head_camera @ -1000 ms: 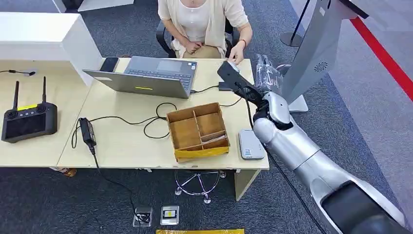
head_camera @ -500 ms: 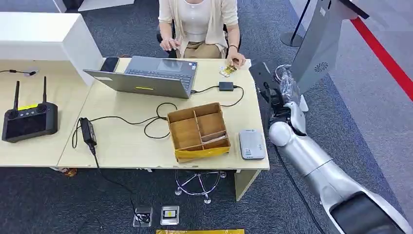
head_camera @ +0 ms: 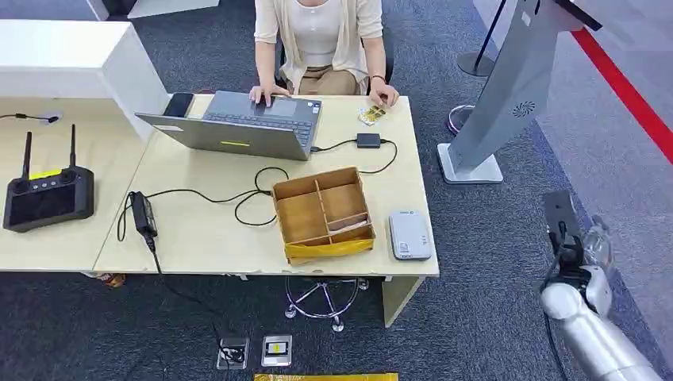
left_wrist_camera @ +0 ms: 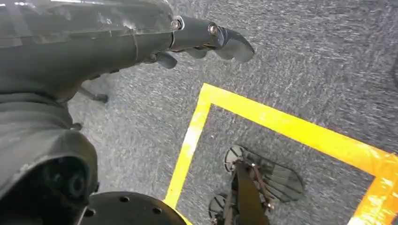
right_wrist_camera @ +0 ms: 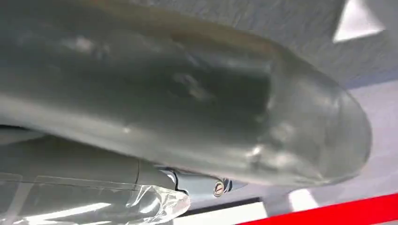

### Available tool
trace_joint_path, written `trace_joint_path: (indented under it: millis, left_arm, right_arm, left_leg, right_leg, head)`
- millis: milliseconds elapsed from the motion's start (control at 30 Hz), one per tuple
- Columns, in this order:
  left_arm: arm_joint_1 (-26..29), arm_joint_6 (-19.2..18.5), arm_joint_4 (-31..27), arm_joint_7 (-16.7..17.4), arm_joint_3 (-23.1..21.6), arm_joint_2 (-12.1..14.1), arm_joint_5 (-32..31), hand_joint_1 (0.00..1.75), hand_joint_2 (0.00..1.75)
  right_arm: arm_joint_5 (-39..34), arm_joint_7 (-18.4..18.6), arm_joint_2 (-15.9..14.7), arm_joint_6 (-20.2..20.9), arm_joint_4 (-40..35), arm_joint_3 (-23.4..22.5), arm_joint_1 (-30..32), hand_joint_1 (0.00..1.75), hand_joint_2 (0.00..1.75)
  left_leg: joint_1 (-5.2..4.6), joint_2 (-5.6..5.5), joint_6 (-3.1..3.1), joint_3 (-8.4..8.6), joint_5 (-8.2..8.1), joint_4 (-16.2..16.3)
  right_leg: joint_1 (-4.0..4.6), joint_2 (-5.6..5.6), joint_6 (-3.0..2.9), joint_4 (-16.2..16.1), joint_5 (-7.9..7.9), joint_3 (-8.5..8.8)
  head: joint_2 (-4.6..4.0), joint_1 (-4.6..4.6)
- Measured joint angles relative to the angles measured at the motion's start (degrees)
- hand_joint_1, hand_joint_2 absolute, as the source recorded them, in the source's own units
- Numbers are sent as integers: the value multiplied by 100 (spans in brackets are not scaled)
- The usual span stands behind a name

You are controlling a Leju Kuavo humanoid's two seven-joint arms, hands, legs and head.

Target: Pass the card to the sensor for recognition and then transmit it.

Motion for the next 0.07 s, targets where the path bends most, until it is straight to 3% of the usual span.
trace_joint_path:
  millis: [67]
  left_arm:
    - [0, -20, 0, -52, 22, 2, 11, 0, 0]
  right_arm:
    - [-229, -359, -98, -35, -92, -282, 418, 0, 0]
  left_leg:
    - [0, 1, -1, -1, -1, -1]
  right_leg:
    - [0, 1, 0, 0, 0, 0]
  head:
    - [0, -2]
